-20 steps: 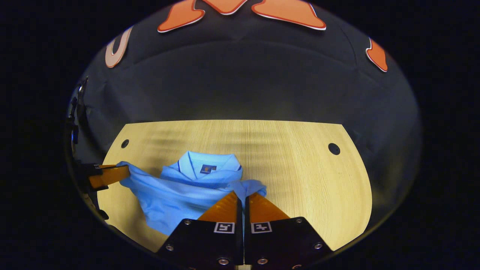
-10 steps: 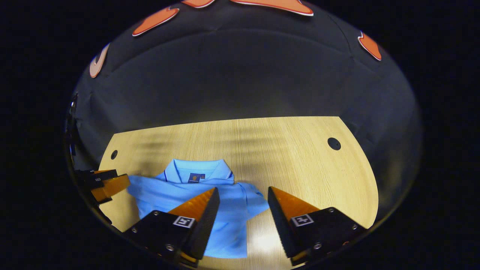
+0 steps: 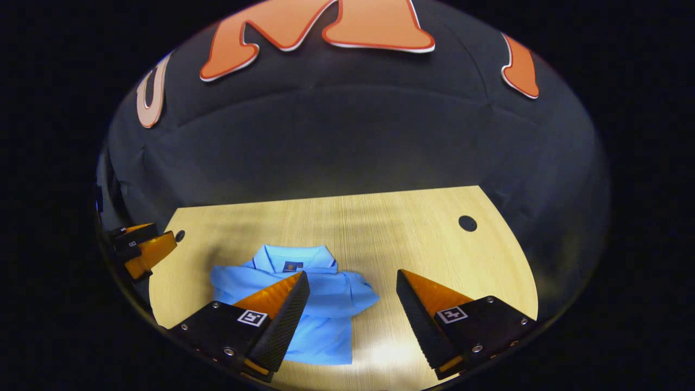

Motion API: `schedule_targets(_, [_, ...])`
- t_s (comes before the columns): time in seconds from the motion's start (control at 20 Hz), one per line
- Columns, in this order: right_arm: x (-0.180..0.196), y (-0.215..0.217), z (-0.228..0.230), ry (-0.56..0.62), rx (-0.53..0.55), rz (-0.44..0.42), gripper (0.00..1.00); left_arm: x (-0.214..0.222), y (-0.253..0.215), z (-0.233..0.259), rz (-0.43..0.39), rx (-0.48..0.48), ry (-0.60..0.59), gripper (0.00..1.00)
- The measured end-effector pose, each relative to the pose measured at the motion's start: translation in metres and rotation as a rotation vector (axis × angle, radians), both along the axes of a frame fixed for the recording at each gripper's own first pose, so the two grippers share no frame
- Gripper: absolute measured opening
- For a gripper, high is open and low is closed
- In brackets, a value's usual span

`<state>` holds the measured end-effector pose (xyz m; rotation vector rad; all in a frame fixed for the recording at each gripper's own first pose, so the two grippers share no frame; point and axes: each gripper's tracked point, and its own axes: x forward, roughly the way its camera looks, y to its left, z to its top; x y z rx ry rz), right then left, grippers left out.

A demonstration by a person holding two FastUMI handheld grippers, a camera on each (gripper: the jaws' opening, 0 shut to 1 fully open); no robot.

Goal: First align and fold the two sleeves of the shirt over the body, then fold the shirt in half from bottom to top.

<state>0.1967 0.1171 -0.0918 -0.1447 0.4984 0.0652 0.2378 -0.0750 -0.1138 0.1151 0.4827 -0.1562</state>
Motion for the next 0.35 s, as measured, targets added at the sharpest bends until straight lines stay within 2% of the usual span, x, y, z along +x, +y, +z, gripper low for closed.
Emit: schedule_targets(0.35, [-0.056,0.001,0.075,-0.230,-0.026,0.062,0.97,-0.064,-0.016,0.105,-0.031,-0.071,-0.176,1.00])
